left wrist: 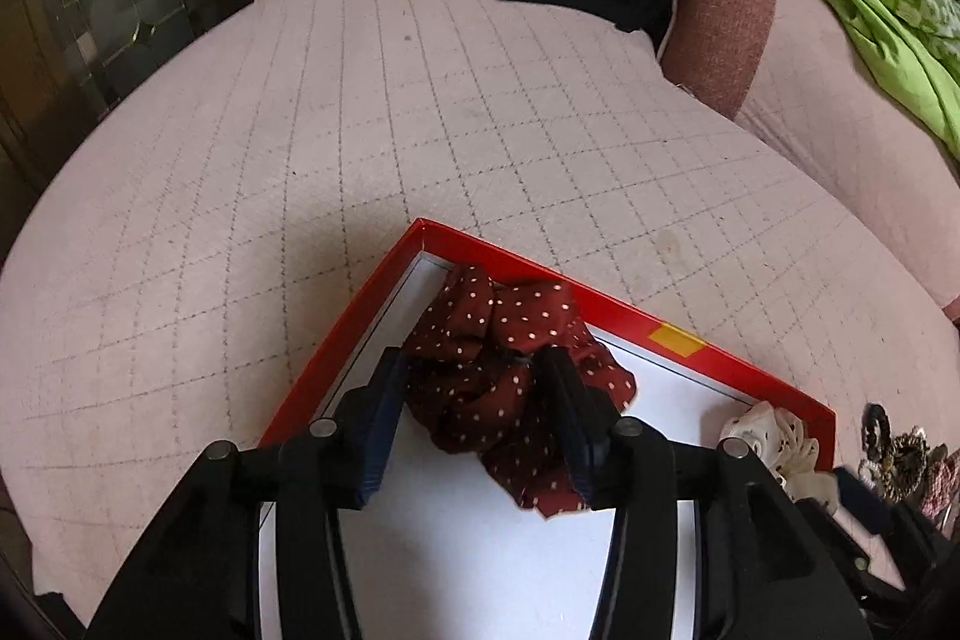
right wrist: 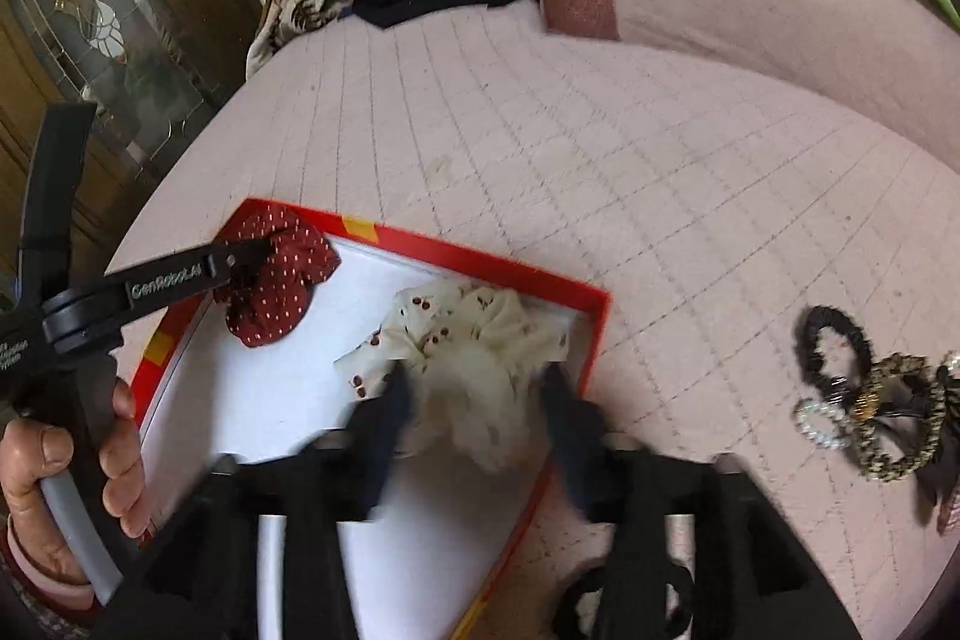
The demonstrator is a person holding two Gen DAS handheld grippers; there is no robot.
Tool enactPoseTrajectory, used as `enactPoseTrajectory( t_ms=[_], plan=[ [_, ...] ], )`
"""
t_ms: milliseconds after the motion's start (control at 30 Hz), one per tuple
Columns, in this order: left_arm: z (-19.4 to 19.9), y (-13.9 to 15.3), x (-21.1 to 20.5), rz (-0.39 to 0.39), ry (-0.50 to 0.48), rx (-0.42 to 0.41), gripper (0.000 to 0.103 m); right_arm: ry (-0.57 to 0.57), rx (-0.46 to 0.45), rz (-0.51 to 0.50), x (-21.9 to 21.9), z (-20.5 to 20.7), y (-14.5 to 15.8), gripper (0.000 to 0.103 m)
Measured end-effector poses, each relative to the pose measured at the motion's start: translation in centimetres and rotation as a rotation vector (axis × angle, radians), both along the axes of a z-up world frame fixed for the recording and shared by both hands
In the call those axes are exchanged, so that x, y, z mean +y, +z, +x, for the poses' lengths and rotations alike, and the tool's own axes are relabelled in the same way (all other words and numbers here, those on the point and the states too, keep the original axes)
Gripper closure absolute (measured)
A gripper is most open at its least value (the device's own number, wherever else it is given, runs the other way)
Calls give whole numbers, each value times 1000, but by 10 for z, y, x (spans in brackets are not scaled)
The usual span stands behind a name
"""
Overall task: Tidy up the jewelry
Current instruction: 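Place both scrunchies into the red-rimmed tray and open both tools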
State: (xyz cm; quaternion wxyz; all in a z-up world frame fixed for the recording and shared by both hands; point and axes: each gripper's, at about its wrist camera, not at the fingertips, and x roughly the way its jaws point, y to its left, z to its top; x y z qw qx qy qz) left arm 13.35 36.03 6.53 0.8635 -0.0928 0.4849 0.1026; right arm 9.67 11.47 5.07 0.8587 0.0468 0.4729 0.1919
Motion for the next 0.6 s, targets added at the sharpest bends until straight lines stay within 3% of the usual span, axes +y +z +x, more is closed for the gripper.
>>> enactPoseTrajectory(
  t_ms=[167, 300, 433, 600],
  plan=[
    [-24, 29, -7, 28, -6, -51, 56, -15, -33, 21, -18, -20, 23, 43],
    [-63, 59, -23, 47, -25, -102, 46, -27, -68, -2, -54, -63, 37, 42],
    [-93, 73, -47, -2, -77, -114, 41, -88, -56, -7, -105, -104, 33, 40],
    [-118, 71, -97, -50, -172, -70, 41, -235, -12, -23, -184, -148, 17, 40]
  ],
)
